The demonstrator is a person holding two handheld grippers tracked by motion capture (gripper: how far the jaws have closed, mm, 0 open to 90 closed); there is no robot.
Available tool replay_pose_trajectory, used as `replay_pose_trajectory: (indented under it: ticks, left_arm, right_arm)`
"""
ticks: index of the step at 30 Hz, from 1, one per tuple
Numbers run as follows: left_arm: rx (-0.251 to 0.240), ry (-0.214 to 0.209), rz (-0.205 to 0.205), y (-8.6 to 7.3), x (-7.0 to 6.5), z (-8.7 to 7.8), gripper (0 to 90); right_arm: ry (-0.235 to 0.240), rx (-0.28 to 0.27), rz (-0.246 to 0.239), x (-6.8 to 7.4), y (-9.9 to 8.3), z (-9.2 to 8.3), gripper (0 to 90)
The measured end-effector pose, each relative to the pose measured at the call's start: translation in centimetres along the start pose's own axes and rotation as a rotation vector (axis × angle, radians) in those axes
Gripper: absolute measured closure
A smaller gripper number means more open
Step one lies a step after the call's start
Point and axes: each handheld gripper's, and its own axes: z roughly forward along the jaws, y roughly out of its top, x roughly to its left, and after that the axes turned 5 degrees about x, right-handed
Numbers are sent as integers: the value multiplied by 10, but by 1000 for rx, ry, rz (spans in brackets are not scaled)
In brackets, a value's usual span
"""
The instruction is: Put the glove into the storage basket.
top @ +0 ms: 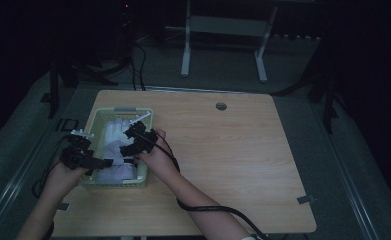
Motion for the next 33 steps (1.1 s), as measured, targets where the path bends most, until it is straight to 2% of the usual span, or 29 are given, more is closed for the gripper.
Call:
replay_pose_trajectory:
  ticks: [3, 7, 9, 12, 16, 19, 22, 23, 24, 33]
  left_arm:
    - [-50, -2, -16, -3, -2, -4, 3]
    - [-119, -19, -33, -7, -10, -9, 3]
    - [-153, -14, -29, -8, -15, -12, 3]
    - [-213, -52, -21, -9, -25, -14, 3]
    - [-231, -74, 8, -8, -40, -10, 4]
    - [-225, -56, 32, -6, -54, -6, 4]
    - [-239, -65, 44, -4, -65, -5, 4]
    - [-239, -65, 44, -4, -65, -5, 4]
    - [-252, -75, 54, -3, -72, -4, 4]
    - [-296, -131, 89, -1, -97, -2, 4]
  right_arm:
    - [16, -2, -32, -4, -3, -4, 155]
    - [51, -22, -24, -9, -7, -10, 153]
    - [60, -26, -30, -11, -9, -13, 150]
    - [61, -46, -39, -15, -13, -19, 146]
    - [62, -60, -43, -20, -19, -27, 141]
    - [69, -82, -23, -24, -23, -33, 141]
    - [70, -94, -22, -27, -28, -37, 141]
    - [70, -94, -22, -27, -28, -37, 141]
    - [64, -95, -23, -29, -30, -39, 141]
    - [42, -124, -8, -55, -56, -64, 142]
